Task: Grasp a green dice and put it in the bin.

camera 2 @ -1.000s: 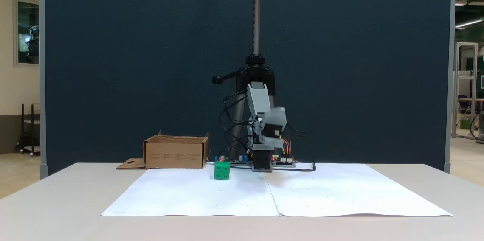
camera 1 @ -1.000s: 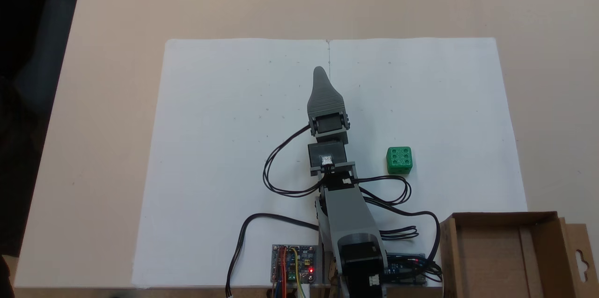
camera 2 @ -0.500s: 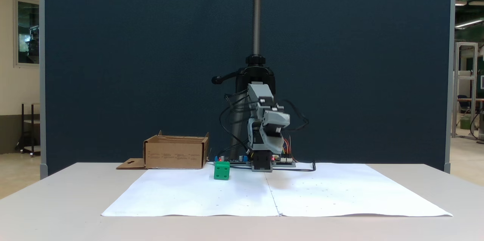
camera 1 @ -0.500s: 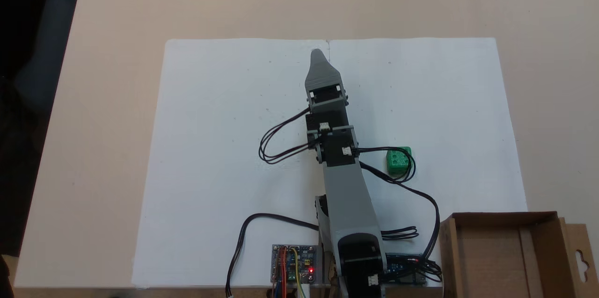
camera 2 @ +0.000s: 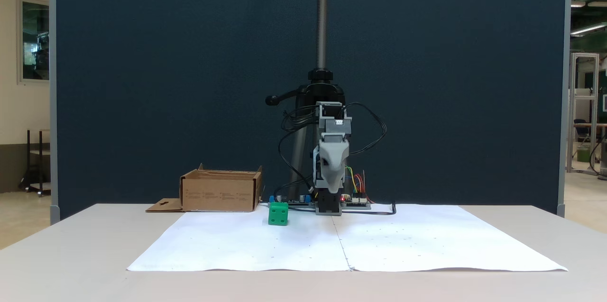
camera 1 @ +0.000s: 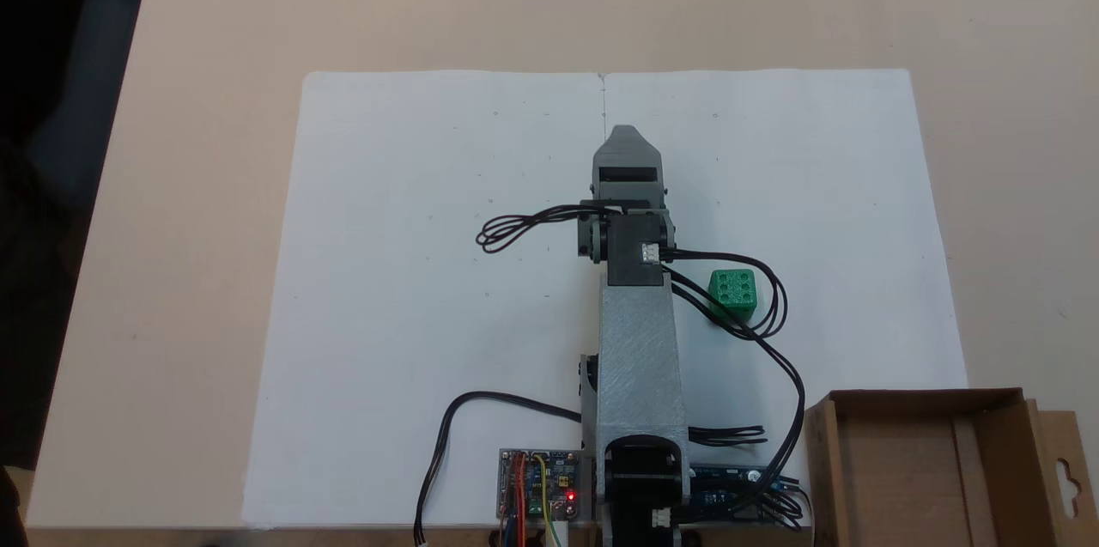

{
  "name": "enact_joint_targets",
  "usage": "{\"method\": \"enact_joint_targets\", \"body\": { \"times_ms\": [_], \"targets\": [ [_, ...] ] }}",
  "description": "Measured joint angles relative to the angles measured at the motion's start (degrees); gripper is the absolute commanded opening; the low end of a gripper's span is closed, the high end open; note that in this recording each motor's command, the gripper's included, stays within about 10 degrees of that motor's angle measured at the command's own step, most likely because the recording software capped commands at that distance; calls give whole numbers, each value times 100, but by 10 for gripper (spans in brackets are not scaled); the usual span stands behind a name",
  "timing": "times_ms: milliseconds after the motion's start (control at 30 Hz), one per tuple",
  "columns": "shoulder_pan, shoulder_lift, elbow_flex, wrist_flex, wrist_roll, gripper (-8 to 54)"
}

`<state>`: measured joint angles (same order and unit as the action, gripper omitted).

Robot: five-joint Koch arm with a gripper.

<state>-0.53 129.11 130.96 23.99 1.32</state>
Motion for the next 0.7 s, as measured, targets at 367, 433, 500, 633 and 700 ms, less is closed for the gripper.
{"method": "enact_joint_targets", "body": {
  "times_ms": [367,433,500,633,700],
  "targets": [
    [1239,0,-18,1002,2162,410],
    [1345,0,-97,1125,2224,410],
    [1529,0,-185,1345,2399,410],
    [1749,0,-185,1635,3067,407],
    [1934,0,-343,1811,3393,407]
  ]
}}
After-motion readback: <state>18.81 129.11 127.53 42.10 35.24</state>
